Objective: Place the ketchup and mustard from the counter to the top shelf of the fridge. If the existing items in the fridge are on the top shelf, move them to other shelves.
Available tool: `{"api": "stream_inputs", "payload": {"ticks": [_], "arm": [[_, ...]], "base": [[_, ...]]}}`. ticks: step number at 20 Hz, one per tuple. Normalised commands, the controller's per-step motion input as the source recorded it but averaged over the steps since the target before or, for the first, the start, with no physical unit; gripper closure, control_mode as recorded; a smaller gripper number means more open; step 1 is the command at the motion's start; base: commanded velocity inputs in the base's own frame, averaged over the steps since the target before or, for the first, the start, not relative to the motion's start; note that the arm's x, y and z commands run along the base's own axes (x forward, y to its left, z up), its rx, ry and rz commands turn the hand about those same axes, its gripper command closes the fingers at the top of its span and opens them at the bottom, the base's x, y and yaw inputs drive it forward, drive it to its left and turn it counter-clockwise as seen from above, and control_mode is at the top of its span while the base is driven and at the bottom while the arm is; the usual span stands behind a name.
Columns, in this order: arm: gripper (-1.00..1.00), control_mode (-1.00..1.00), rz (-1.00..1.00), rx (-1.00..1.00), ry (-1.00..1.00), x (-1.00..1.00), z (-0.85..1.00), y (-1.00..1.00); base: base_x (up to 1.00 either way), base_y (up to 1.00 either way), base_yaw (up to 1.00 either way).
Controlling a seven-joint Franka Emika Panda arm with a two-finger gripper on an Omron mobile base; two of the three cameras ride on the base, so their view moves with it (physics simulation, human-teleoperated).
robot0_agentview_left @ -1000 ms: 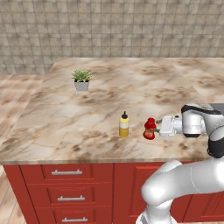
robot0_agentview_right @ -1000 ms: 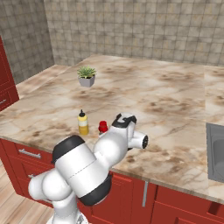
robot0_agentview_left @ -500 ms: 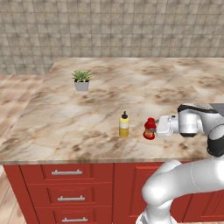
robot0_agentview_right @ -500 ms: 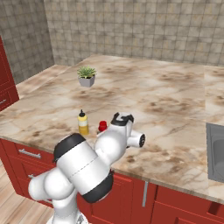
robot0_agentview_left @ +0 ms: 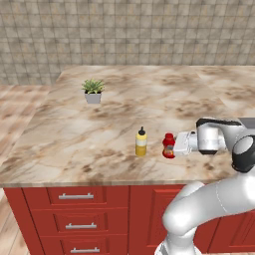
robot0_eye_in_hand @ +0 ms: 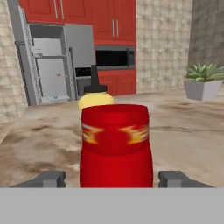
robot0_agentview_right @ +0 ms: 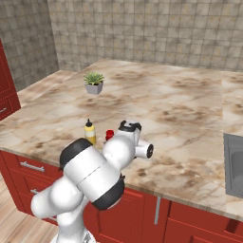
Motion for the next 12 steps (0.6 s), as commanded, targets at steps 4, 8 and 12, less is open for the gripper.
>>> {"api": "stream_inputs", "payload": {"ticks": [4, 8, 12], "arm": [[1.0, -1.0, 0.0, 0.0, 0.0, 0.0, 0.0, 0.0], [1.0, -1.0, 0.0, 0.03, -0.07, -0.15, 0.36, -0.01], [1.0, -1.0, 0.0, 0.04, -0.22, -0.46, 0.96, 0.0]], "base": [[0.0, 0.0, 0.0], [0.0, 0.0, 0.0], [0.0, 0.0, 0.0]]}}
